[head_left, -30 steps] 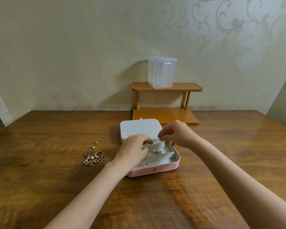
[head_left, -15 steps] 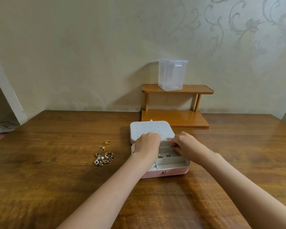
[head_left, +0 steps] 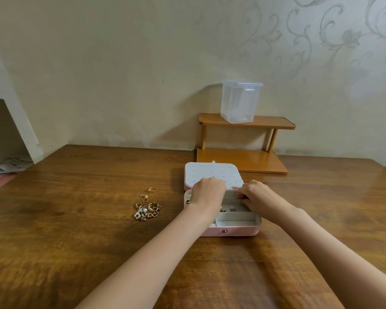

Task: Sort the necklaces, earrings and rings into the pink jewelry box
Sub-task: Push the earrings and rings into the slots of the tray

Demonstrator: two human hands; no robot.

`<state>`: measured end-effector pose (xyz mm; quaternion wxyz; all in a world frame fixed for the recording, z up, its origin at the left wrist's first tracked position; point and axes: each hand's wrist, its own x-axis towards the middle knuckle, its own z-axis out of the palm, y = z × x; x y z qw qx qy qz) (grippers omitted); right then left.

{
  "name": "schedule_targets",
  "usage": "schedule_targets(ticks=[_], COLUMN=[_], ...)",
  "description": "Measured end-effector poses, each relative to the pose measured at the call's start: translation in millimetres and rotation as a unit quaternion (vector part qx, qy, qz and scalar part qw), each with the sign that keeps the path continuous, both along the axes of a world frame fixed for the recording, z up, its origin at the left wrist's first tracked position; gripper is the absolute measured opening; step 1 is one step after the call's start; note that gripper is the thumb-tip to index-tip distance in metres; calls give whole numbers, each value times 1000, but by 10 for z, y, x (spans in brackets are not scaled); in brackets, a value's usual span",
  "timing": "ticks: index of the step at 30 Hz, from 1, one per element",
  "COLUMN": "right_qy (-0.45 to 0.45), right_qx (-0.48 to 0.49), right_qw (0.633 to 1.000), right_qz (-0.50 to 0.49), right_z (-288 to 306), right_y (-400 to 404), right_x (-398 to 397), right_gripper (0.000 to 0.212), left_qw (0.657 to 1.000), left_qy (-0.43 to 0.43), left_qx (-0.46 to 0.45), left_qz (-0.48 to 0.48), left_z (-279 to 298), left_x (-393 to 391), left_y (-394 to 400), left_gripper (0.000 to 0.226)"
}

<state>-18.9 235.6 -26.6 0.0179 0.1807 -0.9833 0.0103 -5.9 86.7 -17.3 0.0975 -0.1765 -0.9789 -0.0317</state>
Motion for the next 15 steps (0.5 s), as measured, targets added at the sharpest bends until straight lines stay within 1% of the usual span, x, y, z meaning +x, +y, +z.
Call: schedule_targets(ticks=[5, 12, 15], right_qy=[-45, -38, -40], right_qx=[-6, -3, -14], right_qw=[999, 999, 999], right_qz=[-15, -18, -13], right_z=[67, 53, 121], right_y=[-39, -27, -5], right_x=[-28, -19, 16], right_gripper=[26, 22, 19], left_qw=[1000, 1000, 997], left_qy=[12, -5, -30], left_qx=[3, 16, 58], left_qz=[-4, -12, -44], left_z=[-34, -7, 37], left_x=[-17, -102, -128], left_y=[-6, -3, -102], left_gripper=[24, 22, 22])
